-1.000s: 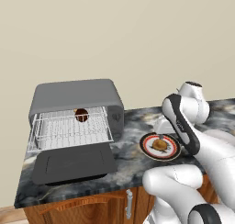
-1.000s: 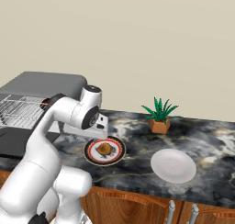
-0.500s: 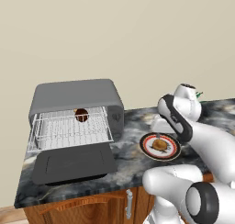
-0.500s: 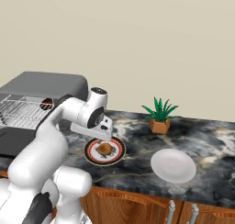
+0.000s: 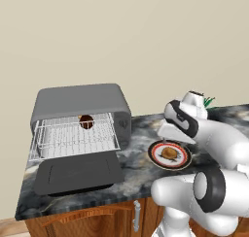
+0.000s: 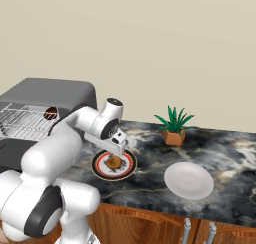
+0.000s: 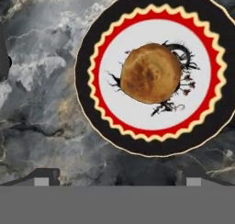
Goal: Open the toaster oven door. Place the bread on the top rack in the toaster oven and place the steak on the bottom rack.
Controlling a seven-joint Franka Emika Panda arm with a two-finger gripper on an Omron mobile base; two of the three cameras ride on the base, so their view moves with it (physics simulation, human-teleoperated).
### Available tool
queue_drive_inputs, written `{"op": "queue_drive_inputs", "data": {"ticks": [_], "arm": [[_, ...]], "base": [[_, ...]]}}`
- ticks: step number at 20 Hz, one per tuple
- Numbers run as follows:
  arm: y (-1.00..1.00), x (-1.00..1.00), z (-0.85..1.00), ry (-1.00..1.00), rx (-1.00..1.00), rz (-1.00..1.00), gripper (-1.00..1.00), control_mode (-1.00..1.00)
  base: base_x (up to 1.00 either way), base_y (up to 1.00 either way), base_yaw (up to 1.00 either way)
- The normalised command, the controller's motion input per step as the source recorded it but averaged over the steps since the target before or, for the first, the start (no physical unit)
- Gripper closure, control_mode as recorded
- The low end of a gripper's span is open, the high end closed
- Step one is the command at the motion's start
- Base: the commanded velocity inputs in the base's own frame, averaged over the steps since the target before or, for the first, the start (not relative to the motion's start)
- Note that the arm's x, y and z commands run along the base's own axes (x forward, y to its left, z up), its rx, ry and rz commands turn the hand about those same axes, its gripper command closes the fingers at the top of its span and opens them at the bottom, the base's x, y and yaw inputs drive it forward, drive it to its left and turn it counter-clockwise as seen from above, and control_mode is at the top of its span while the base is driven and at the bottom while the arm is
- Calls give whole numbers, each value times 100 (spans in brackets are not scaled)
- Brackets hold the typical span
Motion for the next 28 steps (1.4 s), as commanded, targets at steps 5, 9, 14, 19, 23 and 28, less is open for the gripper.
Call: {"op": "queue_drive_inputs", "data": {"ticks": [5, 9, 14, 19, 23, 28], "arm": [[0, 22, -33, 0, 1, -17, -100, -100], [0, 16, -39, 0, 0, -11, -100, -100], [0, 26, -26, 0, 0, -6, -100, -100], [0, 26, -17, 4, 0, -5, -100, -100], [0, 21, -21, 7, 0, -5, -100, -100], [0, 22, -28, 5, 0, 0, -100, -100]], "base": [[0, 0, 0], [0, 0, 0], [0, 0, 0], [0, 0, 0], [0, 0, 0], [0, 0, 0]]}}
